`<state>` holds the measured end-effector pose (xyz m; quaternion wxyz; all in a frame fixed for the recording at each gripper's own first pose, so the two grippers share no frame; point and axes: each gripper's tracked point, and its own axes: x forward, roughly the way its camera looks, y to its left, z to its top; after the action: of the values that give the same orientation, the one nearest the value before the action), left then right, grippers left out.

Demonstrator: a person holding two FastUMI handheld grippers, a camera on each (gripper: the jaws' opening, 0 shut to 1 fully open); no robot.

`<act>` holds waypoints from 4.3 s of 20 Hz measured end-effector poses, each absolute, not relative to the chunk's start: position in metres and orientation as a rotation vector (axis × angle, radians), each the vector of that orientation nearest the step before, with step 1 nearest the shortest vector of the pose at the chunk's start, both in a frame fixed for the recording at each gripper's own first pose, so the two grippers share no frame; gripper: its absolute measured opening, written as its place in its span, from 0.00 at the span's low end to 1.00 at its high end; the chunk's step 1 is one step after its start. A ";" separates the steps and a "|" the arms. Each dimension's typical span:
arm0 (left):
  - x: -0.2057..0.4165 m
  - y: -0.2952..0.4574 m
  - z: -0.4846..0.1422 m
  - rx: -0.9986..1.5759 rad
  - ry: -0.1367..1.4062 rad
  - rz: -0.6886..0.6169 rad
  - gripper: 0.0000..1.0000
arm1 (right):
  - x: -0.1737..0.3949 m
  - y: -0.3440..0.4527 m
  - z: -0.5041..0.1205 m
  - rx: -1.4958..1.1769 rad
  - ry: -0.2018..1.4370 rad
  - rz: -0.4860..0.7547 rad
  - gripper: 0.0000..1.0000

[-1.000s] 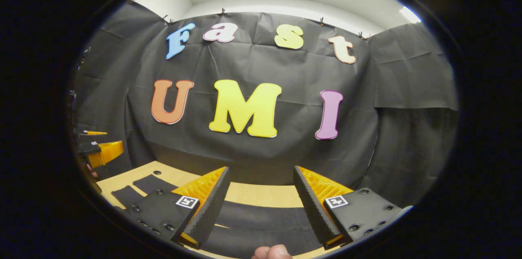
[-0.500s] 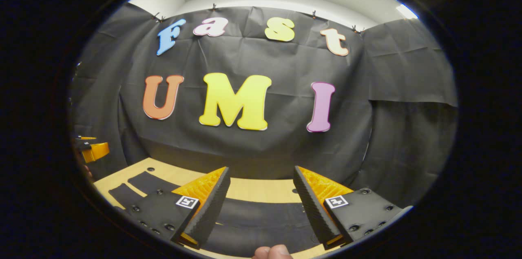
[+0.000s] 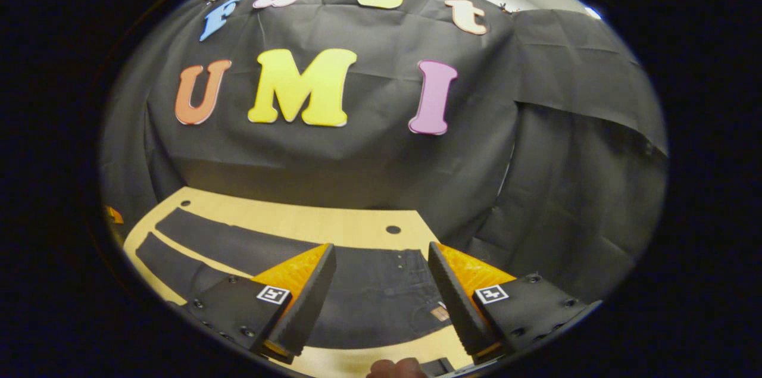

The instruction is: Grasp the waist and the cuffs of the jeans and fold them to make the two legs overlap; first hold the waist and fold one-third of the jeans toward the cuffs, then hold the cuffs and fold the remaining one-third in the same direction to finish folding.

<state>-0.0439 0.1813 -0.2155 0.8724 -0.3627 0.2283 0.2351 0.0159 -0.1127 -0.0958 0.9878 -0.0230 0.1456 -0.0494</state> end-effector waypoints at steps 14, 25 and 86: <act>-0.027 0.225 -0.295 -1.238 0.584 0.655 0.99 | 0.005 -0.167 -0.136 0.018 0.444 -0.248 0.97; 0.005 0.212 -0.308 -1.194 0.725 0.565 0.68 | -0.017 -0.254 -0.201 0.126 0.610 -0.449 0.97; 0.129 0.230 -0.198 -1.828 0.735 0.701 0.07 | 0.086 -0.241 -0.344 1.324 1.059 -0.329 0.08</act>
<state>0.1287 0.2296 -0.1979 0.5015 -0.7563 0.3040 0.2900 0.0864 -0.2415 -0.3444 0.6496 0.5828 0.4663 -0.1450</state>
